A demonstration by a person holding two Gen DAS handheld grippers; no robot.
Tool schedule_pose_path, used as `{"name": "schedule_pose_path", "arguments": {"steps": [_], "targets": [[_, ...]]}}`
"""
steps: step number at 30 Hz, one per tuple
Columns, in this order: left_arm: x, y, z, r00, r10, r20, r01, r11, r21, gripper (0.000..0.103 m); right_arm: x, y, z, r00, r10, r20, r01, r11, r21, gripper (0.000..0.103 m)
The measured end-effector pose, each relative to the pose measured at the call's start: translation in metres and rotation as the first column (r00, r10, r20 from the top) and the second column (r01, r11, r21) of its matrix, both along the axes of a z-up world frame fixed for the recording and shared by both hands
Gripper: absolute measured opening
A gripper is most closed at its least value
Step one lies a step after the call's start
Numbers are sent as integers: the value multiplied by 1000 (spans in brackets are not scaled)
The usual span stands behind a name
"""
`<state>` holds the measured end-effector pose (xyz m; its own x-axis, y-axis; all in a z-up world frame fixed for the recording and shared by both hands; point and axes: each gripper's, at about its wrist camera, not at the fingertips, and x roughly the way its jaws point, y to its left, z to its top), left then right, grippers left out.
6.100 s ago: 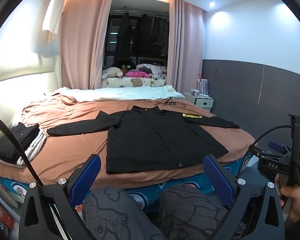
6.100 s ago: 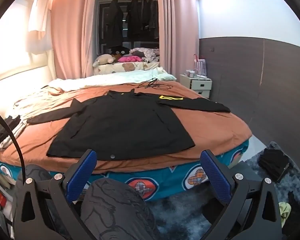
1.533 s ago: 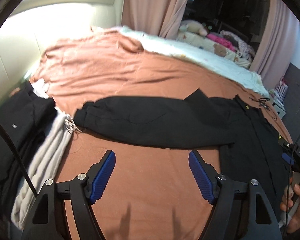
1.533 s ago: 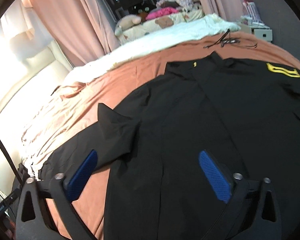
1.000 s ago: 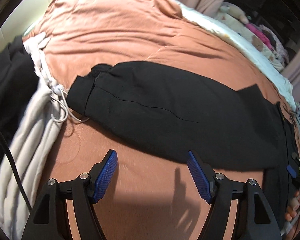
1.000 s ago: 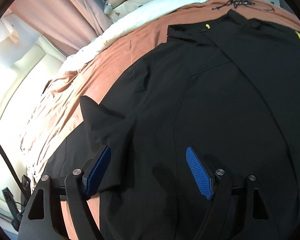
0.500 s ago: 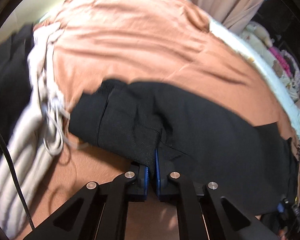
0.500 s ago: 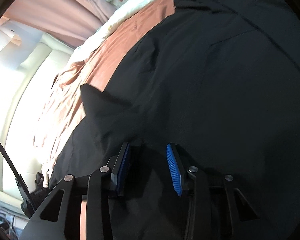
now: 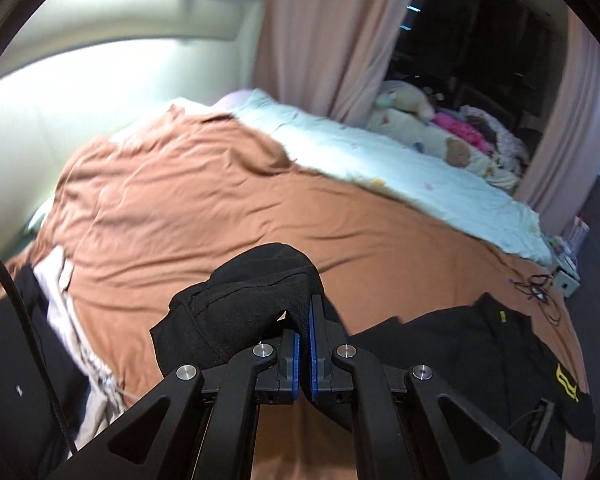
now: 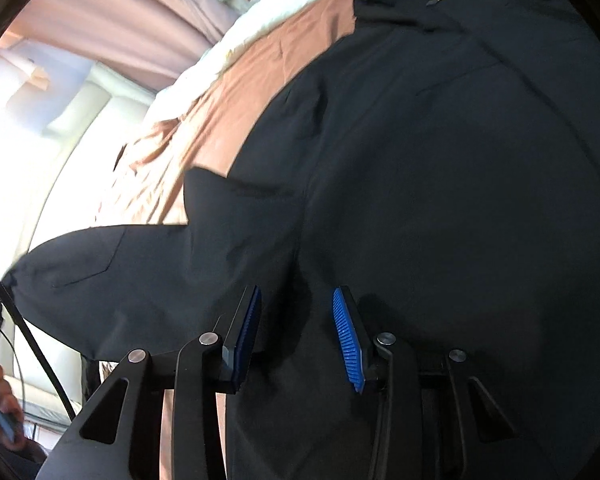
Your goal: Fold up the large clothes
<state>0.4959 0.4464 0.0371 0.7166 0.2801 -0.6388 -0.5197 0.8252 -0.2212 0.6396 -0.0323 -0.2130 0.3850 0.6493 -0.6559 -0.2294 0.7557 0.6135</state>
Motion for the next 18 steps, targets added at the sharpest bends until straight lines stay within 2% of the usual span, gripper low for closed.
{"name": "schedule_pose_path", "arguments": {"steps": [1, 3, 6, 10, 14, 18], "targets": [[8, -7, 8, 1000, -15, 7, 15, 1000, 9, 3, -4, -7, 5, 1000, -19, 11, 18, 1000, 7, 63], [25, -24, 24, 998, -49, 26, 49, 999, 23, 3, -9, -20, 12, 998, -49, 29, 48, 998, 31, 70], [39, -51, 42, 993, -105, 46, 104, 994, 31, 3, -19, -37, 20, 996, -86, 23, 85, 994, 66, 70], [61, -99, 73, 978, -196, 72, 193, 980, 56, 3, -32, -67, 35, 988, -147, 52, 144, 988, 61, 70], [81, -155, 102, 950, -297, 92, 290, 953, 86, 3, -49, -99, 46, 971, -220, 95, 217, 975, 46, 70], [96, -209, 124, 918, -382, 103, 372, 922, 111, 3, -66, -127, 39, 950, -294, 103, 292, 956, 40, 70]]}}
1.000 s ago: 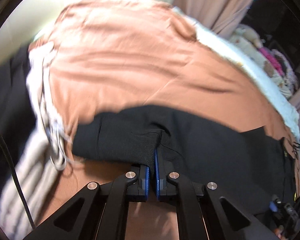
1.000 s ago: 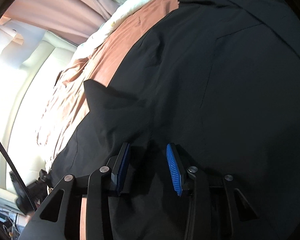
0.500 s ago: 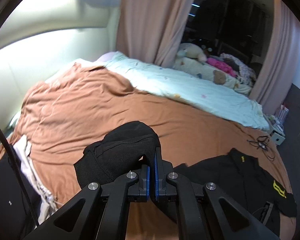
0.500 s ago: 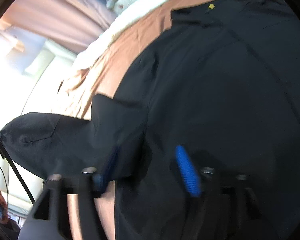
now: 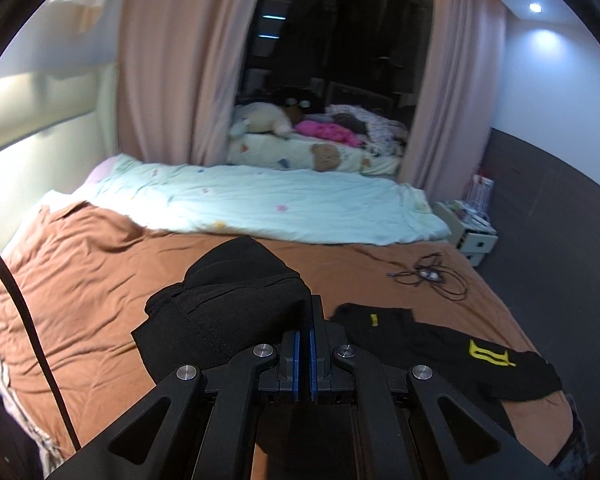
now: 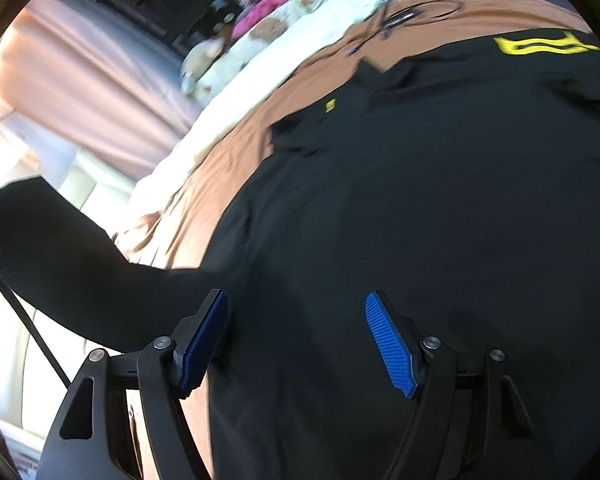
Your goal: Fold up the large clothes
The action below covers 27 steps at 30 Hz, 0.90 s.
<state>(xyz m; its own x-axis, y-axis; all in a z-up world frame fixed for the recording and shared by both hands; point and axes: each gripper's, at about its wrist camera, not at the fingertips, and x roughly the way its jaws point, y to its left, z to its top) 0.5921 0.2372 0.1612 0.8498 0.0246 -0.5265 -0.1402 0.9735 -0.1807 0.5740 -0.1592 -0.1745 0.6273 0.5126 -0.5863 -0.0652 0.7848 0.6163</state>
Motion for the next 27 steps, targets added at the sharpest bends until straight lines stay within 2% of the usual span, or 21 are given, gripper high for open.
{"name": "schedule_pose_path", "arguments": {"steps": [6, 12, 15, 18, 19, 21, 22, 24, 25, 26, 27], "targets": [[30, -73, 12, 991, -137, 5, 137, 991, 14, 3, -9, -33, -7, 995, -94, -19, 94, 996, 5, 70], [67, -130, -12, 967, -254, -31, 254, 967, 2, 3, -7, -43, 2, 986, -161, -35, 162, 986, 32, 70], [82, -156, -34, 942, -329, -59, 328, 944, -32, 3, -9, -47, 5, 982, -187, -40, 188, 981, 37, 70], [95, -187, -57, 901, -425, -91, 421, 905, -57, 3, -9, -49, 4, 975, -214, -53, 216, 975, 45, 71], [99, -200, -70, 877, -467, -112, 462, 884, -66, 3, -10, -49, 3, 973, -224, -60, 226, 973, 37, 74], [106, -220, -93, 845, -507, -169, 504, 861, -69, 4, -13, -54, 2, 969, -239, -64, 242, 970, 37, 76], [111, -226, -106, 828, -520, -209, 516, 853, -76, 12, -14, -56, 4, 967, -245, -68, 248, 968, 41, 76], [120, -233, -130, 791, -551, -266, 535, 834, -134, 41, -16, -58, 5, 964, -254, -80, 259, 965, 50, 76], [121, -232, -140, 784, -554, -280, 533, 832, -153, 68, -17, -61, 6, 963, -257, -84, 262, 964, 52, 76], [119, -229, -146, 786, -549, -283, 528, 835, -154, 85, -16, -60, 5, 960, -263, -91, 268, 962, 50, 76], [116, -225, -153, 795, -537, -283, 518, 843, -143, 88, -14, -59, 5, 959, -264, -99, 270, 962, 48, 76]]}}
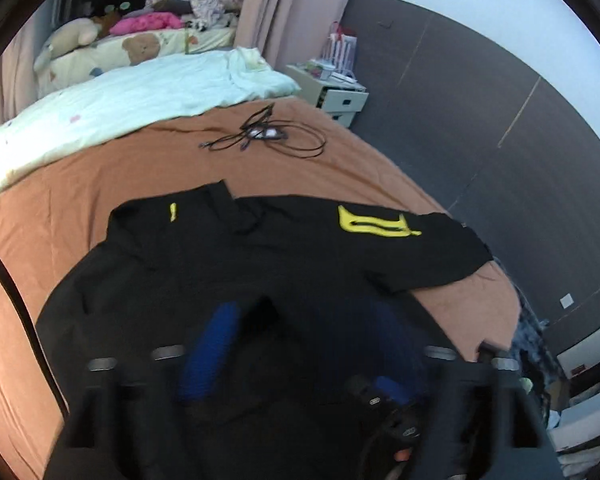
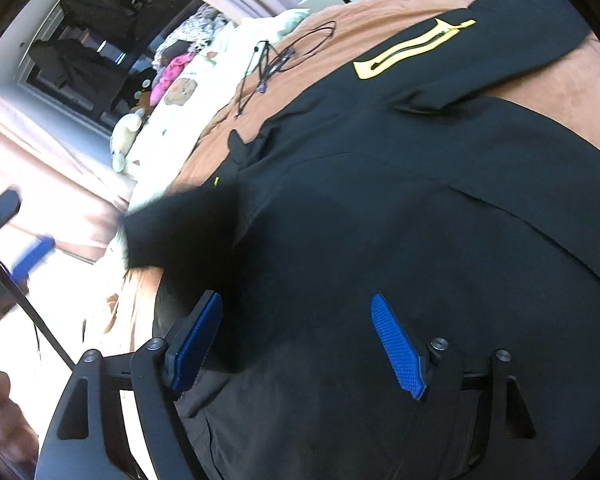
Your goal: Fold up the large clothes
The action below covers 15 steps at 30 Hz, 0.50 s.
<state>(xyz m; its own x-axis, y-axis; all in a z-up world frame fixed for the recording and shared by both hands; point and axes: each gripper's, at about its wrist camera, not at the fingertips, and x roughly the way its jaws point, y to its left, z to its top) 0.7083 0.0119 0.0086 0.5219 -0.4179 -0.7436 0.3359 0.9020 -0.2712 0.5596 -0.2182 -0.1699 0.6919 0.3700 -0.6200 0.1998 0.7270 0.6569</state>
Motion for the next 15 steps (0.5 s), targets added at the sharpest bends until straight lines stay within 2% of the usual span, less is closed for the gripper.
{"name": "schedule_pose_path", "arguments": {"steps": [4, 9, 12, 15], "targets": [[-10, 26, -18, 999, 21, -30, -21, 1000, 4, 88, 4, 7, 1, 1000, 13, -28, -13, 1000, -1, 76], [-33, 69, -39, 993, 107, -42, -103, 990, 98, 88, 20, 14, 4, 997, 67, -40, -68, 998, -12, 76], [-48, 104, -63, 979, 191, -72, -178, 971, 158, 88, 25, 25, 6, 991, 128, -25, -128, 991, -26, 76], [-65, 144, -87, 956, 274, -107, -250, 949, 191, 88, 29, 45, 12, 982, 190, 4, -189, 976, -105, 76]]}}
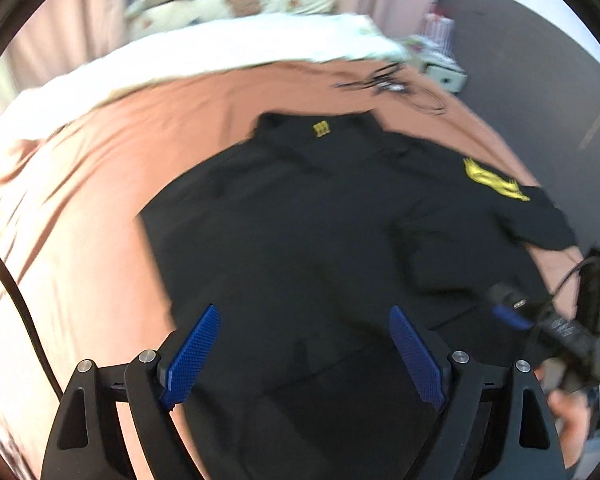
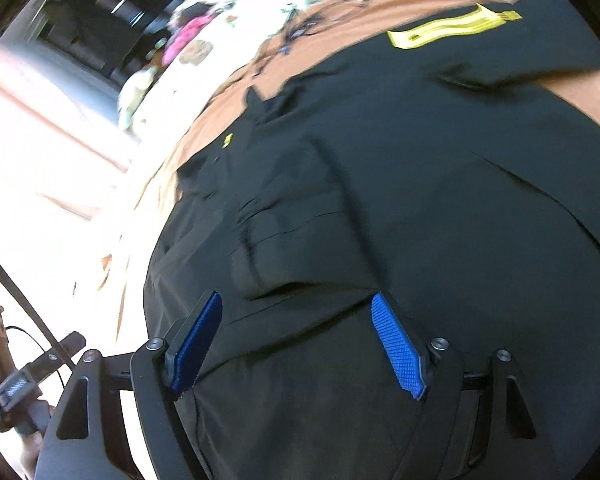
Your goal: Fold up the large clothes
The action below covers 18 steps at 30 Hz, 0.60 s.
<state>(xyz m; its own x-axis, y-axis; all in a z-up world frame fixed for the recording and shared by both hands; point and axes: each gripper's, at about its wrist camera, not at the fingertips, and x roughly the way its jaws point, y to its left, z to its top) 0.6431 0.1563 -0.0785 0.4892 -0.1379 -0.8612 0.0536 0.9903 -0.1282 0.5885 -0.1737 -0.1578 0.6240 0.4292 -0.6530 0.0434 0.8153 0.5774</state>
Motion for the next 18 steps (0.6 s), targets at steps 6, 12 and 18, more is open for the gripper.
{"name": "schedule_pose_path", "arguments": {"steps": [6, 12, 18], "targets": [[-36, 56, -30, 993, 109, -49, -110, 994, -10, 88, 16, 24, -9, 995, 102, -5, -102, 994, 46, 76], [-53, 71, -60, 985, 141, -96, -142, 990, -5, 72, 42, 4, -39, 995, 90, -44, -76, 964, 255, 76], [-44, 66, -94, 981, 128, -144, -125, 992, 31, 51, 61, -6, -56, 994, 74, -76, -48, 952, 302, 57]]}}
